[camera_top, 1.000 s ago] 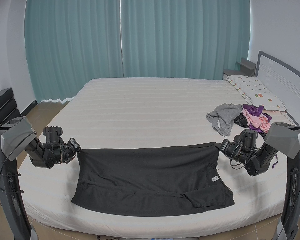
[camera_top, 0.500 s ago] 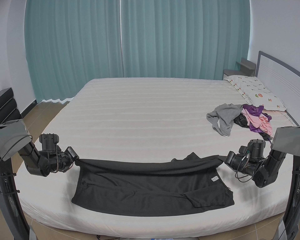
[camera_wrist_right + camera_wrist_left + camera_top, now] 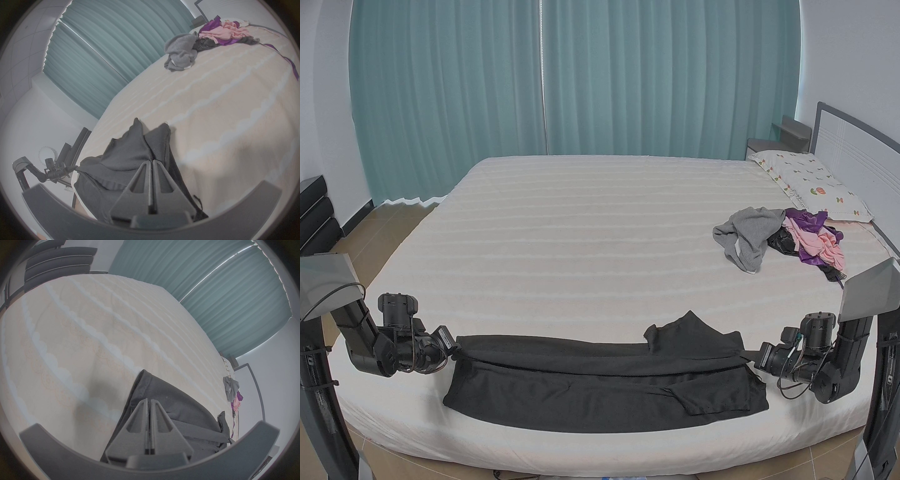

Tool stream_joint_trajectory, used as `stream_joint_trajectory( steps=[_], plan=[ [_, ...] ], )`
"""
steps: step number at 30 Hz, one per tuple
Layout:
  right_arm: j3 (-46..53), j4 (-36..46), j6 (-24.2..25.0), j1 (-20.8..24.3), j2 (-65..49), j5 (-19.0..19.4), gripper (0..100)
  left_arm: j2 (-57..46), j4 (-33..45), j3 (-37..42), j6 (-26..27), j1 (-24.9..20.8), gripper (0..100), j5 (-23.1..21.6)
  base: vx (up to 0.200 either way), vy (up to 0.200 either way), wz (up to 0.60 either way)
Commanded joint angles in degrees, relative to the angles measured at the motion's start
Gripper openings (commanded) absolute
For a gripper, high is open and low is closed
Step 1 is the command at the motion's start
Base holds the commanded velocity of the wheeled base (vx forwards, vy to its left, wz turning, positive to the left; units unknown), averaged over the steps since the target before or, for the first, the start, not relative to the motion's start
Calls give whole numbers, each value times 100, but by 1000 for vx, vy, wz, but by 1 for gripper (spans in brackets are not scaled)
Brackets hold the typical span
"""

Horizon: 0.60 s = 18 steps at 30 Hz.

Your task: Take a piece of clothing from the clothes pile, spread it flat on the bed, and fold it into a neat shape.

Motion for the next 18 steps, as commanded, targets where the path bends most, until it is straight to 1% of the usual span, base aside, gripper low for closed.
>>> stream_joint_trajectory(
  steps=[1,2,3,10,13,15,16,18],
  plan=[
    [89,-60,-41,-50,359,6,0,67,9,52,6,-2,0,-3,0,0,0],
    [89,-60,-59,-77,386,6,100,67,9,52,-3,-2,0,-3,0,0,0],
    [81,-60,-59,-86,394,6,100,67,9,52,-3,-2,100,-3,0,0,0],
    [-25,-175,47,-130,96,94,100,-56,9,17,-47,-2,100,-3,0,0,0],
    [-306,-122,310,-156,-54,85,100,-232,35,-133,-100,42,100,-3,0,0,0],
    [-552,-8,556,-156,-89,85,100,-284,71,-352,-240,77,100,-3,0,0,0],
    [-552,-8,556,-156,-89,85,100,-284,71,-352,-240,77,100,-3,0,0,0],
    [-886,423,715,-130,8,85,100,-205,141,-792,-434,69,100,23,0,0,0]
  ],
)
